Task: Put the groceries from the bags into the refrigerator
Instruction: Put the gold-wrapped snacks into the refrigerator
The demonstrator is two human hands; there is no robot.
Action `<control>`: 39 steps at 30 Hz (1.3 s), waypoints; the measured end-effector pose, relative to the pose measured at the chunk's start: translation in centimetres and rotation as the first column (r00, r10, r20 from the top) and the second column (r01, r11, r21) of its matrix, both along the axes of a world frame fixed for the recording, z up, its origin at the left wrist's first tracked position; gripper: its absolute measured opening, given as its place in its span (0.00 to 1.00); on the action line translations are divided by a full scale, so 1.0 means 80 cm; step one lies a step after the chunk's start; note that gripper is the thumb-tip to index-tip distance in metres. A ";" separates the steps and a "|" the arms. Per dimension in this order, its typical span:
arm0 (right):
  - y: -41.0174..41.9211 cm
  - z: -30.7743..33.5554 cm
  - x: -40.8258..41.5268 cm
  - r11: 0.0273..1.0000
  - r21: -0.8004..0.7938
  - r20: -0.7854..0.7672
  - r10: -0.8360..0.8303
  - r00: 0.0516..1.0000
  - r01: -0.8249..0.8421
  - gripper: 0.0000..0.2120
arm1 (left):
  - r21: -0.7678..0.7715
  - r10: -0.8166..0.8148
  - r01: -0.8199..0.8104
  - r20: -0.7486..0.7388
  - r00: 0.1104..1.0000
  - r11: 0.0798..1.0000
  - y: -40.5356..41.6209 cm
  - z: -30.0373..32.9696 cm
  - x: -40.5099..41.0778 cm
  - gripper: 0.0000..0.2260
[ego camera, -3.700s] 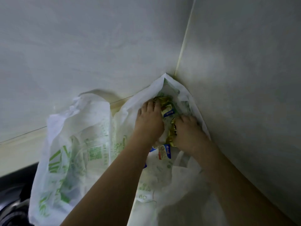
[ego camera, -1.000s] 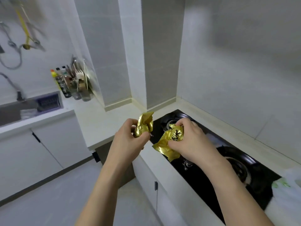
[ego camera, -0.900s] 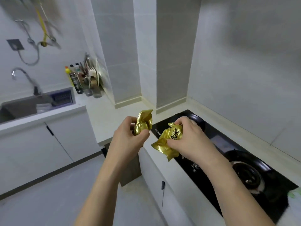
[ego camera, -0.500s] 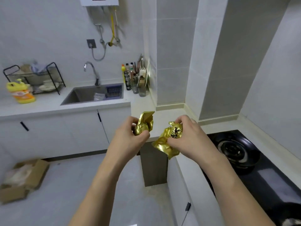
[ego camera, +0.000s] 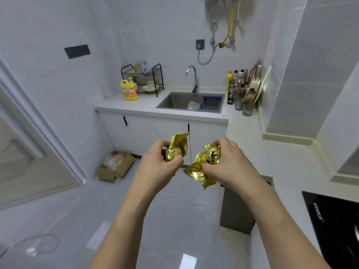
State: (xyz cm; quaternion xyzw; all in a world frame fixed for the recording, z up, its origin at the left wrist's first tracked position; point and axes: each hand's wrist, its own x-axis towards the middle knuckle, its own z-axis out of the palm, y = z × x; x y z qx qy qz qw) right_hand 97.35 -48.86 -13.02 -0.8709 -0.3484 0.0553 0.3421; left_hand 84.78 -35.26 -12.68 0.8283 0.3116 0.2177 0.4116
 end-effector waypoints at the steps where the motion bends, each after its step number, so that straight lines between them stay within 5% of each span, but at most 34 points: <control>1: 0.014 -0.001 -0.008 0.999 -0.002 0.001 0.041 0.999 -0.041 0.25 | 0.001 0.044 -0.044 0.002 0.999 0.999 0.008 -0.001 -0.014 0.10; 18: 0.201 0.003 -0.236 0.799 0.025 -0.013 0.601 0.799 -0.600 0.23 | -0.044 0.604 -0.602 0.056 0.795 0.797 0.077 -0.006 -0.305 0.08; 26: 0.256 0.026 -0.364 0.678 0.032 0.025 0.734 0.678 -0.735 0.22 | -0.028 0.742 -0.743 0.089 0.664 0.669 0.094 0.007 -0.442 0.09; 39: 0.345 0.040 -0.451 0.578 0.021 0.035 0.815 0.578 -0.816 0.25 | -0.059 0.795 -0.797 0.150 0.588 0.600 0.153 -0.003 -0.526 0.10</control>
